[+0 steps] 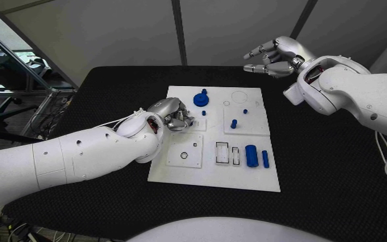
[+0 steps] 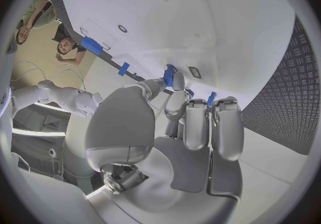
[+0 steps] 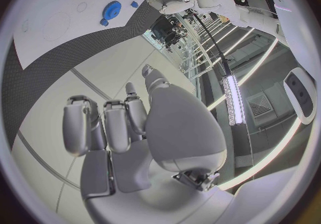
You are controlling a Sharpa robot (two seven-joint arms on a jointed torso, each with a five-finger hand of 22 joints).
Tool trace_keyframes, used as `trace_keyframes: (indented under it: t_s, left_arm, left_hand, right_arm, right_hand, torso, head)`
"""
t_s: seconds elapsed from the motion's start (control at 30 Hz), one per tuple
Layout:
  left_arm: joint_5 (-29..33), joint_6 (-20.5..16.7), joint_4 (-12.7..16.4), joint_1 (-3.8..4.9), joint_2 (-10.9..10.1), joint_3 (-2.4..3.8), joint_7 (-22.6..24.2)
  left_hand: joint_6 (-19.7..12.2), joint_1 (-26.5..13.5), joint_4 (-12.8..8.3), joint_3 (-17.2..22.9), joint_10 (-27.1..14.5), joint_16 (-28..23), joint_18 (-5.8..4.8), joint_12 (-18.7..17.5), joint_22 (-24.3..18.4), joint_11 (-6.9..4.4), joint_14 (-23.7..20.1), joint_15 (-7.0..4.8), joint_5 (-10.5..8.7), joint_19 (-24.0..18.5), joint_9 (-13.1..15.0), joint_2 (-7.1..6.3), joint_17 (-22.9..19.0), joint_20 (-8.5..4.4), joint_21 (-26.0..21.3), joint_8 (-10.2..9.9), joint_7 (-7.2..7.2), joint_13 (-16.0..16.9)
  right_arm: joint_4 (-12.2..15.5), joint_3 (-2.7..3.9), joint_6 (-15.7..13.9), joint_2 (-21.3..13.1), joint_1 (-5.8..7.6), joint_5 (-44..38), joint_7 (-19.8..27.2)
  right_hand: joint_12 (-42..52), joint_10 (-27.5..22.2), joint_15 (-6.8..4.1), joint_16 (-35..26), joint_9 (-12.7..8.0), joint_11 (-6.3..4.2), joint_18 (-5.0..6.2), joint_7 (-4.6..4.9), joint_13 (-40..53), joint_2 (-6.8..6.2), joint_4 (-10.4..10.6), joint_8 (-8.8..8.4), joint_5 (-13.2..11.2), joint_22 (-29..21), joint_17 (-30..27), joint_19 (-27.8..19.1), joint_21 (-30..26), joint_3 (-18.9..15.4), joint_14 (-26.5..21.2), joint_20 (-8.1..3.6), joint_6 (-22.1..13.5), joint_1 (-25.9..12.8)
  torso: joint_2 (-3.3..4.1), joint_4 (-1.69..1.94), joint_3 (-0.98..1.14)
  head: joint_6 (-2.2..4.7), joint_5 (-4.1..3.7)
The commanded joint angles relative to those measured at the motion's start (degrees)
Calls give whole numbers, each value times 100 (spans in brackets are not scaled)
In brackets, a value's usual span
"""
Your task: Assemble the parts on the task board
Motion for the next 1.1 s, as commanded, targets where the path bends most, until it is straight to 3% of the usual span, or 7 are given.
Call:
trace_keyframes:
  t_s: [0.03, 0.4, 0.8, 1.1]
  left_arm:
    - [1, 196, -9, -32, -4, -29, -186]
    - [1, 209, 68, -32, -12, -12, -187]
    - [1, 496, 132, -23, -34, 205, -282]
    - [1, 747, 139, -11, -34, 256, -446]
  left_hand:
    - [-6, 108, -630, 603, 26, -17, -596, 38, 1131, -26, 331, -51, -7, 417, 6, 22, 461, -33, 21, -2, -29, 9]
    - [-7, 189, -679, 707, 49, -15, -607, 71, 1170, -17, 332, -49, 8, 437, 16, 59, 466, -39, 56, 12, -6, 52]
    - [21, 209, -733, 759, 101, -14, -617, 146, 1205, -17, 333, -47, 9, 454, 32, -7, 468, -40, 87, 41, -4, 132]
    - [26, 211, -739, 767, 104, -14, -619, 146, 1213, -17, 333, -47, 10, 458, 34, -15, 468, -40, 95, 44, -5, 132]
  right_arm:
    - [5, 3, -33, 9, 11, -10, 63]
    - [-4, 3, -29, 14, 10, -10, 68]
    - [-43, 3, -8, 40, 10, -10, 72]
    - [-55, 3, -1, 53, 10, -10, 69]
  right_hand:
    - [-7, -2, -35, -13, -7, -14, 102, 14, 59, 34, 20, 25, 34, 527, 174, -14, -25, -14, 283, -3, 29, -25]
    - [-7, -2, -35, -20, -9, -14, 103, 14, 57, 39, 28, 27, 38, 522, 165, -16, -30, -17, 282, -3, 29, -38]
    - [-9, -4, -35, -19, -9, -14, 103, 14, 54, 40, 30, 27, 40, 519, 166, -18, -33, -19, 283, -3, 28, -43]
    - [-8, -3, -35, -20, -10, -13, 104, 14, 54, 37, 36, 27, 39, 518, 166, -19, -35, -25, 283, -3, 27, -54]
  torso:
    - [2, 2, -1]
    - [-1, 2, -3]
    - [0, 0, 4]
    - [5, -6, 4]
  head:
    - [-1, 10]
    - [0, 19]
    - [8, 29]
    - [10, 25]
